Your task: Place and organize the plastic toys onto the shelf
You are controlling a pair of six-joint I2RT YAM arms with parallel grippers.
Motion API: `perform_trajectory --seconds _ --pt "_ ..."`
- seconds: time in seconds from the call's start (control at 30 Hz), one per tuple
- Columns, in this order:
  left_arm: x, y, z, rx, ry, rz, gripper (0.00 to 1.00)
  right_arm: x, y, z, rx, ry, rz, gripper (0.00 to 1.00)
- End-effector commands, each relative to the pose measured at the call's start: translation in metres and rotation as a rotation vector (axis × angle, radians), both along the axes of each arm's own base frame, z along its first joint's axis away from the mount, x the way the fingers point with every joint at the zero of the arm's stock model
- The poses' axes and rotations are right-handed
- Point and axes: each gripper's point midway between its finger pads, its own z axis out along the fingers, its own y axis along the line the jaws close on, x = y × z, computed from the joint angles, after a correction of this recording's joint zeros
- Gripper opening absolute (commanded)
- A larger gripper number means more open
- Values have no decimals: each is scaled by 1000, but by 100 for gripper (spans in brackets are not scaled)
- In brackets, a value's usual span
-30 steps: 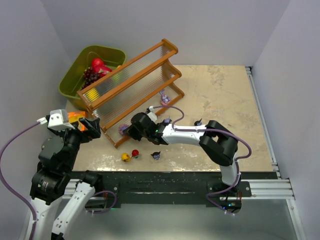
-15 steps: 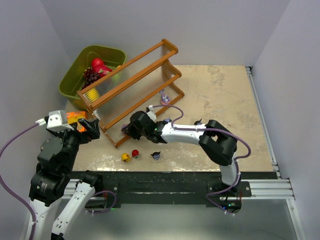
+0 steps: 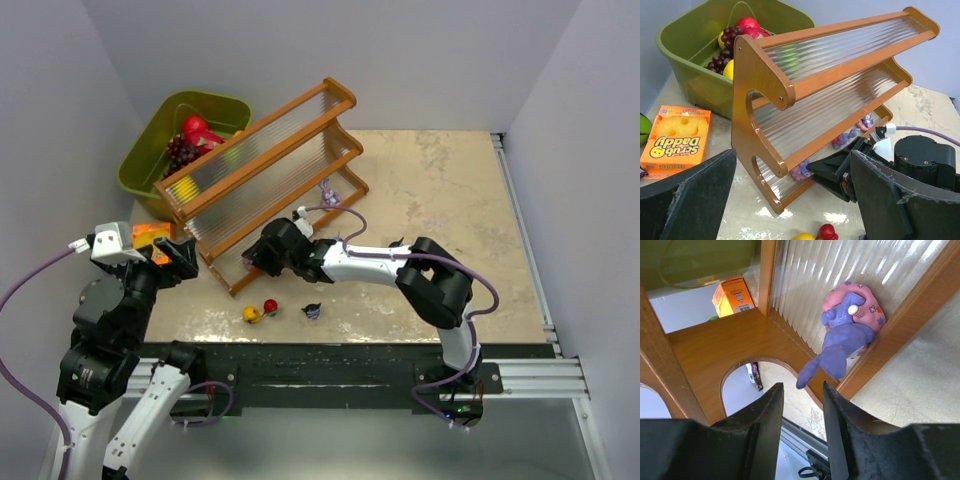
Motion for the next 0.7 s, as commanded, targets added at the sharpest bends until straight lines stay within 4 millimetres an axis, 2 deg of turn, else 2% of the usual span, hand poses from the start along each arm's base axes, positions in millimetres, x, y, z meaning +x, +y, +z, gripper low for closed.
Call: perform_trajectory --seconds 0.0,0.2,0.43,0.67 --pt "-4 5 15 15 -42 13 100 3 5 35 70 -52 8 42" --pt "-4 5 16 13 -44 13 100 11 0 36 80 -44 -18 41" --pt "-5 6 16 14 -42 15 100 11 -4 27 110 -3 -28 34" --pt "-4 5 14 14 -36 15 100 15 -5 29 152 9 -43 30"
